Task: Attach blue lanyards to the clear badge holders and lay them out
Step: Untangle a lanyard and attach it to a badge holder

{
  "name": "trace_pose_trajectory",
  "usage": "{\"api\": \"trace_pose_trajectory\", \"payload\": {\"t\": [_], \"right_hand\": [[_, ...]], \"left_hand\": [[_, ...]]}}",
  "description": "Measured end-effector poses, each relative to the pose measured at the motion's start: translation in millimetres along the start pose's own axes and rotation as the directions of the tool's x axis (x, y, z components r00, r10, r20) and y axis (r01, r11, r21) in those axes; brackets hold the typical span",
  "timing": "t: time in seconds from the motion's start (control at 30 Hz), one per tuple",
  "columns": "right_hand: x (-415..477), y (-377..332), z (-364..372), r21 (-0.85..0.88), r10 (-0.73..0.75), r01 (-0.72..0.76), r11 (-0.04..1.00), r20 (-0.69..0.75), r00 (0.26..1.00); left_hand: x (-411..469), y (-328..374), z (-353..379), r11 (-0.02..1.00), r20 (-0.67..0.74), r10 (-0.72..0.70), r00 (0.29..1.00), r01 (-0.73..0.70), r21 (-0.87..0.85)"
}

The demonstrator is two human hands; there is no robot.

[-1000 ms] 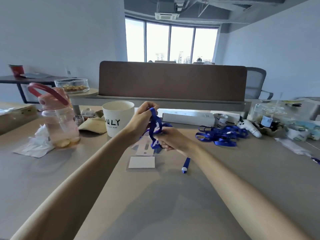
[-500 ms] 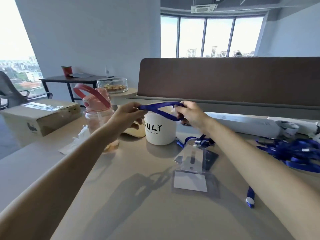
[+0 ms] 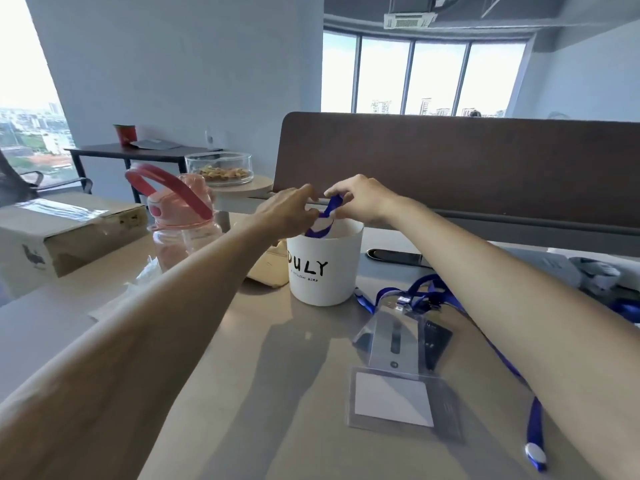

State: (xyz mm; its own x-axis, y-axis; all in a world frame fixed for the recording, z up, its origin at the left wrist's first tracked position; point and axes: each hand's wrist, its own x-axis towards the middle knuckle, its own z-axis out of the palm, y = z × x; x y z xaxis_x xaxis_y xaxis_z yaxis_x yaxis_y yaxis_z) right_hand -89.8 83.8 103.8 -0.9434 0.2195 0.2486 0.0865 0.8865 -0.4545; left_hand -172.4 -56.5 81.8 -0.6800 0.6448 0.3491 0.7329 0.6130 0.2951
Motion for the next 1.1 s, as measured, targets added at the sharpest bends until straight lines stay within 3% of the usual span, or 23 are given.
{"api": "trace_pose_trajectory", "payload": {"t": [0.2,0.37,0.63,0.77,0.9,1.0,1.1], "right_hand": [[-23.8,13.1,-6.8,0.056,0.005,-0.001,0.998,-0.074,0.997],[-65.4,24.0,-9.3,0.062,0.006,0.005,0.998,-0.177,0.984],[-200.0,60.1,2.3,0.047,0.094,-0.09,0.995,-0.082,0.992],[-261.4,90.5,10.8,-0.069,0.196,-0.198,0.978,-0.042,0.98],[-293.5,122.3,23.8,-0.226,0.371,-0.383,0.896,-0.095,0.924],[-302.9,135.9,30.7,-0.256,0.46,-0.486,0.835,-0.158,0.874],[-306.2,139.6,33.3,-0.181,0.452,-0.49,0.853,-0.215,0.866]], "left_hand": [[-16.0,22.7,7.2,0.977,-0.243,0.11,0.964,-0.149,-0.151],[-53.1,58.3,12.1,0.949,-0.25,0.117,0.961,-0.182,-0.256],[-128.9,109.1,52.2,0.924,0.003,0.276,0.961,-0.265,-0.275],[-177.5,113.8,76.9,0.913,0.249,0.372,0.894,-0.304,-0.272],[-201.5,107.6,95.0,0.949,0.398,0.292,0.87,-0.213,-0.231],[-204.1,111.7,103.7,0.954,0.424,0.292,0.857,-0.229,-0.195],[-198.7,113.4,109.4,0.954,0.383,0.278,0.881,-0.207,-0.215]]}}
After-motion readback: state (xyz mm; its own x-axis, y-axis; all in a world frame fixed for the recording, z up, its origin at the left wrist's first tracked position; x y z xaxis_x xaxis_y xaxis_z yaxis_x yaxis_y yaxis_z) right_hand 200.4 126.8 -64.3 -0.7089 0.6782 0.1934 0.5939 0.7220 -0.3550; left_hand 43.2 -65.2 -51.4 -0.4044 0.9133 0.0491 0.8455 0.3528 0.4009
